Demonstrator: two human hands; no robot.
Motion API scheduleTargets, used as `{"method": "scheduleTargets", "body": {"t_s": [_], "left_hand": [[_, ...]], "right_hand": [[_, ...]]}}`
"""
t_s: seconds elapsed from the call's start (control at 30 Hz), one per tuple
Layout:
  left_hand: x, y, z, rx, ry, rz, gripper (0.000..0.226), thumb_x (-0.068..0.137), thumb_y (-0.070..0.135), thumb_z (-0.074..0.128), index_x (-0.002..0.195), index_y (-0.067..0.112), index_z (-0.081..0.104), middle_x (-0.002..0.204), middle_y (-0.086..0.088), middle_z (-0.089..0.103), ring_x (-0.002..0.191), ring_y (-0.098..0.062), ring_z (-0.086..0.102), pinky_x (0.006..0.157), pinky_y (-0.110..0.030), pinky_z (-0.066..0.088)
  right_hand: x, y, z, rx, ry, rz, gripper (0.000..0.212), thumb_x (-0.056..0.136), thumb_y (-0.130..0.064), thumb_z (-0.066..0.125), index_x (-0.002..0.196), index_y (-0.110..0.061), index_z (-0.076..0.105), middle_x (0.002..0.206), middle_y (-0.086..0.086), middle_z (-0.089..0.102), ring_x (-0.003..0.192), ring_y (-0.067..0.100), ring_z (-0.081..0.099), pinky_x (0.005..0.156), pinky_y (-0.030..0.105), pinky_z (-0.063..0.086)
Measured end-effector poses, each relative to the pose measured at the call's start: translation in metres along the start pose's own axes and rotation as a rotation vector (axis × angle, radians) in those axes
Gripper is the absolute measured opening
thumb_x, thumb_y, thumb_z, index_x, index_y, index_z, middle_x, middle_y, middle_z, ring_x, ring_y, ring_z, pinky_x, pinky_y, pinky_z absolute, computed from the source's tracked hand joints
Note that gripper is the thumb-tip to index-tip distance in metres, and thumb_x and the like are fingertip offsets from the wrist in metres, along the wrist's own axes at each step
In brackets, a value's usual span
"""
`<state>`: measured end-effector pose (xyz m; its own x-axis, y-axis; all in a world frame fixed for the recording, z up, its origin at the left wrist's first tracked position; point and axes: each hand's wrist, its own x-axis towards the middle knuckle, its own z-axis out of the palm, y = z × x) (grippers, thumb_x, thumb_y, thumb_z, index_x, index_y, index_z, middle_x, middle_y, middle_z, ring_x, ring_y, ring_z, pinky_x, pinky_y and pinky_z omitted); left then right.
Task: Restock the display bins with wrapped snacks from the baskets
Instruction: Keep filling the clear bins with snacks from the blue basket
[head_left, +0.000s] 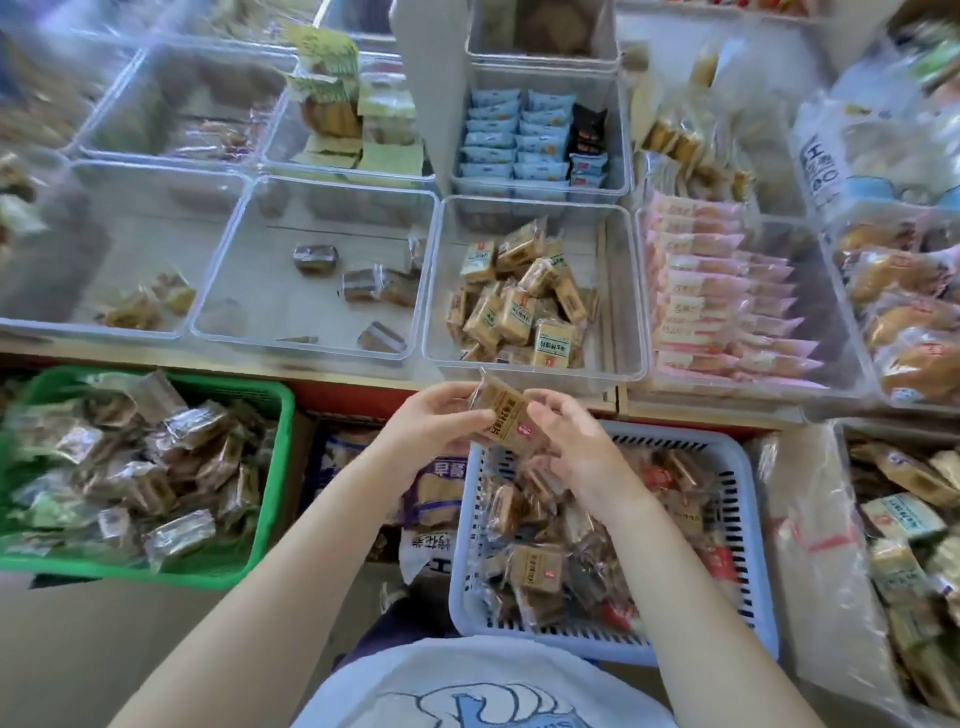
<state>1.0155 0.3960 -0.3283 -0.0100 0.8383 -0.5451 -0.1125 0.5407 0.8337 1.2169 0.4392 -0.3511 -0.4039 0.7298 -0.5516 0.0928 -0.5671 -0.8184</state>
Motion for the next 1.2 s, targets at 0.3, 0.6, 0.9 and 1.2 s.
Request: {"method": "scheduleTargets", "body": {"t_s": [0.3, 0.6, 0.9, 1.2], "left_hand": [[0.027, -0.029, -0.167, 1.161, 0.493, 0.158, 0.069, 0.098, 0.038, 0.055, 0.157, 0.020, 0.026, 0.165, -0.003, 0.022, 0.154, -0.021, 0.012, 0.121, -0.040, 0.022], [0.035, -0.052, -0.192, 1.274, 0.342, 0.137, 0.087, 0.096, 0.038, 0.052, 0.160, 0.027, -0.006, 0.167, 0.003, -0.014, 0.152, -0.018, -0.021, 0.120, -0.042, 0.027], [0.037, -0.049, -0.169, 1.219, 0.471, 0.184, 0.072, 0.093, 0.028, 0.056, 0.157, 0.011, 0.026, 0.165, -0.014, 0.018, 0.154, -0.031, 0.007, 0.115, -0.044, 0.033], [0.037, -0.079, -0.057, 1.029, -0.025, -0.033, 0.027, 0.100, 0.032, 0.045, 0.115, 0.022, 0.065, 0.106, 0.002, 0.070, 0.087, -0.022, 0.065, 0.068, -0.034, 0.052]], "right_hand": [[0.095, -0.043, 0.127, -0.115, 0.165, 0.044, 0.022, 0.098, -0.024, 0.065, 0.106, -0.003, 0.063, 0.086, 0.009, 0.075, 0.057, 0.018, 0.063, 0.052, 0.028, 0.049], [0.180, -0.058, 0.201, -0.320, 0.269, 0.077, 0.020, 0.096, -0.014, 0.063, 0.113, -0.004, 0.062, 0.095, 0.010, 0.072, 0.077, 0.024, 0.075, 0.074, 0.038, 0.063], [0.095, -0.020, 0.127, -0.321, 0.551, -0.161, 0.020, 0.098, -0.006, 0.049, 0.092, -0.016, 0.066, 0.075, 0.004, 0.068, 0.059, 0.014, 0.062, 0.062, 0.031, 0.057], [0.057, 0.138, 0.033, -0.910, 0.162, 0.449, 0.071, 0.089, -0.041, 0.071, 0.149, -0.028, 0.035, 0.141, 0.006, 0.048, 0.117, 0.028, 0.056, 0.082, 0.035, 0.049]]}}
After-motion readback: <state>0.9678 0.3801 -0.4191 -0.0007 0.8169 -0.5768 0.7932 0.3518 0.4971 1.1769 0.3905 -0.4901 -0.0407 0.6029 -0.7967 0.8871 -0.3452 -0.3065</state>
